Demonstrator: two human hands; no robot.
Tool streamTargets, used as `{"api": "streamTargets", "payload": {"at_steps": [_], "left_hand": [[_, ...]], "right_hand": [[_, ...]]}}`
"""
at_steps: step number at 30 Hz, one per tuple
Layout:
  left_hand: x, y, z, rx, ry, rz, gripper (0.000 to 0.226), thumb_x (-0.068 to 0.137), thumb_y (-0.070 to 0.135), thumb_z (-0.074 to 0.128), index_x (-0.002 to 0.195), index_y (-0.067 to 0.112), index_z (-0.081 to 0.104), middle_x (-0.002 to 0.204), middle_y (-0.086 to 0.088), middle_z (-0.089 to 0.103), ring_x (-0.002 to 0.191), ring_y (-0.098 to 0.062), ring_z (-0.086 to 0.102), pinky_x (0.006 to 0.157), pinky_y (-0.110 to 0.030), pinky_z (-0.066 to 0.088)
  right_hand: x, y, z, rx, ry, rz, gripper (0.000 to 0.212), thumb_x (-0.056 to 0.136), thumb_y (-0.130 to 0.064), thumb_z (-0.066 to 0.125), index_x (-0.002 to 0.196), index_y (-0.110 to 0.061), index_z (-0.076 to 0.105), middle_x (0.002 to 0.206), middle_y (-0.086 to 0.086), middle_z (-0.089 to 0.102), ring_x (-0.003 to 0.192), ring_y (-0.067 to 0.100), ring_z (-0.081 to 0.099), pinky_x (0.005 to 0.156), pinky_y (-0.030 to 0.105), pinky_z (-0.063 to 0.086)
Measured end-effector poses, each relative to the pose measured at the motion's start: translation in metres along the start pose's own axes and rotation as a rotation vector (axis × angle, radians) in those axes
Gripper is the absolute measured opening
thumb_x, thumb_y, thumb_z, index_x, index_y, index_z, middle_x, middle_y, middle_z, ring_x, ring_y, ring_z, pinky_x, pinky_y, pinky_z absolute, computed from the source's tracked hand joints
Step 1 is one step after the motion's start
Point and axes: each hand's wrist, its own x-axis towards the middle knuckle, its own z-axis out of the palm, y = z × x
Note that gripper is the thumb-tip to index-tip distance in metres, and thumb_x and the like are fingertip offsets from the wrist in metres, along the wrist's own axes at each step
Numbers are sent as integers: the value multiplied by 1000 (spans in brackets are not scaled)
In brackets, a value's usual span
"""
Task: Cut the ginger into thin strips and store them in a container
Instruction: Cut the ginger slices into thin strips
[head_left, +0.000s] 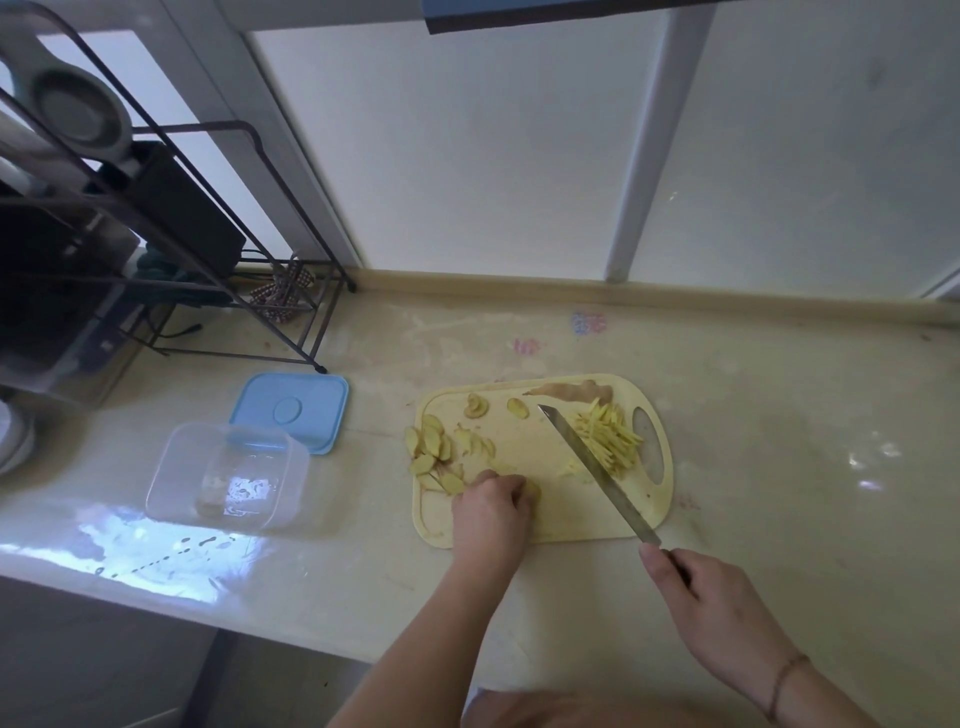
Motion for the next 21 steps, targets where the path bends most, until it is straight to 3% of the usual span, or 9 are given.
{"api": "streamTargets", "payload": {"at_steps": [2, 4, 6, 8, 11, 14, 21], "left_hand": [[0, 1, -2, 13, 2, -2, 20, 97, 24, 59, 96, 9, 74, 87, -5, 68, 82, -26, 62, 82, -39, 53], [-1, 2, -4, -5, 14, -31, 25, 100, 24, 56, 113, 11, 73, 100, -6, 74, 93, -25, 66, 85, -32, 52], [-2, 2, -6, -54, 41, -81, 31, 102, 23, 54, 126, 11, 69, 112, -5, 74, 103, -22, 67, 86, -26, 49], [-4, 1, -6, -123, 52, -136, 31, 101, 20, 56, 127, 11, 69, 115, -5, 74, 106, -19, 67, 86, -20, 47], [-3, 0, -6, -211, 43, -229, 30, 97, 18, 61, 125, 12, 70, 113, -4, 73, 102, -14, 67, 82, -16, 46], [2, 0, -4, -277, 43, -297, 28, 92, 16, 65, 119, 13, 73, 99, 2, 70, 89, -10, 63, 67, -9, 42], [1, 13, 2, -371, 47, -437, 24, 87, 13, 68, 110, 12, 76, 88, 0, 76, 87, -11, 70, 77, -21, 55]], "right_hand": [[-1, -2, 1, 3, -13, 20, 82, 74, -97, 22, 56, -18, 37, 44, -8, 41, 46, 12, 41, 51, 28, 35], [-1, -2, 3, 83, -67, 70, 69, 81, -82, 34, 59, -17, 38, 46, -6, 38, 42, 9, 34, 48, 32, 32], [-1, -1, 6, 217, -154, 175, 57, 96, -64, 43, 63, -17, 38, 47, -6, 34, 39, 11, 29, 43, 22, 26], [-2, -2, 7, 334, -248, 281, 52, 102, -56, 43, 69, -16, 39, 51, -1, 30, 39, 14, 25, 41, 18, 20], [-1, -3, 9, 428, -339, 336, 53, 101, -59, 41, 73, -14, 41, 53, 3, 29, 40, 13, 25, 43, 18, 20], [1, -1, 11, 427, -406, 341, 55, 99, -63, 39, 75, -14, 43, 52, 3, 32, 39, 15, 28, 41, 19, 22], [11, -4, 7, 412, -473, 342, 55, 101, -61, 37, 74, -13, 44, 52, 3, 34, 40, 14, 27, 42, 21, 20]]}}
